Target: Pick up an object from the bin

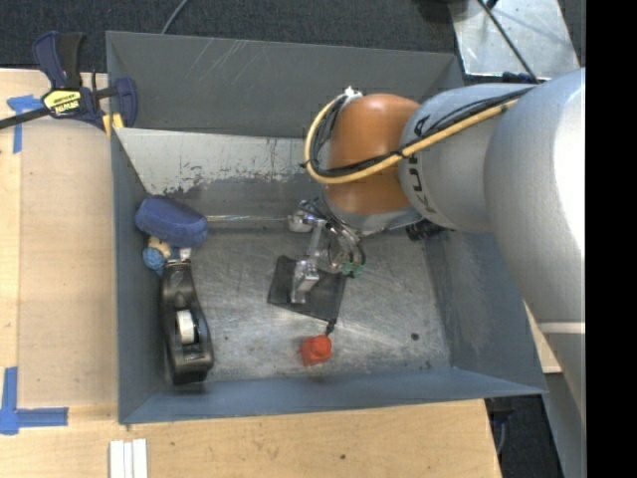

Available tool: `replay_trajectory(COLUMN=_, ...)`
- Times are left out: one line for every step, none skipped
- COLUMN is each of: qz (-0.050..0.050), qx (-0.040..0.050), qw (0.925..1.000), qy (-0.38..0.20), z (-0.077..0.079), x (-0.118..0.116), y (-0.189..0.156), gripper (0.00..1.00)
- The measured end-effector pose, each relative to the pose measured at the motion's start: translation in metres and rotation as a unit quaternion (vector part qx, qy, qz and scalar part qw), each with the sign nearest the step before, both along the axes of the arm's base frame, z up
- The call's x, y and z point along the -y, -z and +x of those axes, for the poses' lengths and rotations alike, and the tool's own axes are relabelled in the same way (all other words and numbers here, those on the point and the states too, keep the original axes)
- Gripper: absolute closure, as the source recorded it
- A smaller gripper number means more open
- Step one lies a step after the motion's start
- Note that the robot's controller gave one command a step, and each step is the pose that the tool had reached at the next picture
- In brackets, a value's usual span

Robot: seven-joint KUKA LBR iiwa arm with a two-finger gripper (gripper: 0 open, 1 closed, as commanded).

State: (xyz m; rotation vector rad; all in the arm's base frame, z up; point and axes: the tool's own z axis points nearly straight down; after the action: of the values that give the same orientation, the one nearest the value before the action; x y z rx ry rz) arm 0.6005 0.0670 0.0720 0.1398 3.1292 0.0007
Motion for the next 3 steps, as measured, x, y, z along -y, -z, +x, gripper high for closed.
replay_trajectory(qz=-0.001, qx=-0.0033, qw=0.9998, qy=-0.018, z=-0.017, x=0.043, y=-0.030, gripper=0.00)
replay_trajectory(qz=0.001, qx=-0.0034, qw=0.9976, qy=0.069, z=-0.027, x=-0.006, y=-0.041, gripper=0.00)
replay_trajectory(qz=0.003, qx=-0.0006, qw=0.9921, qy=0.125, z=-0.040, x=0.018, y=-0.002, gripper=0.00)
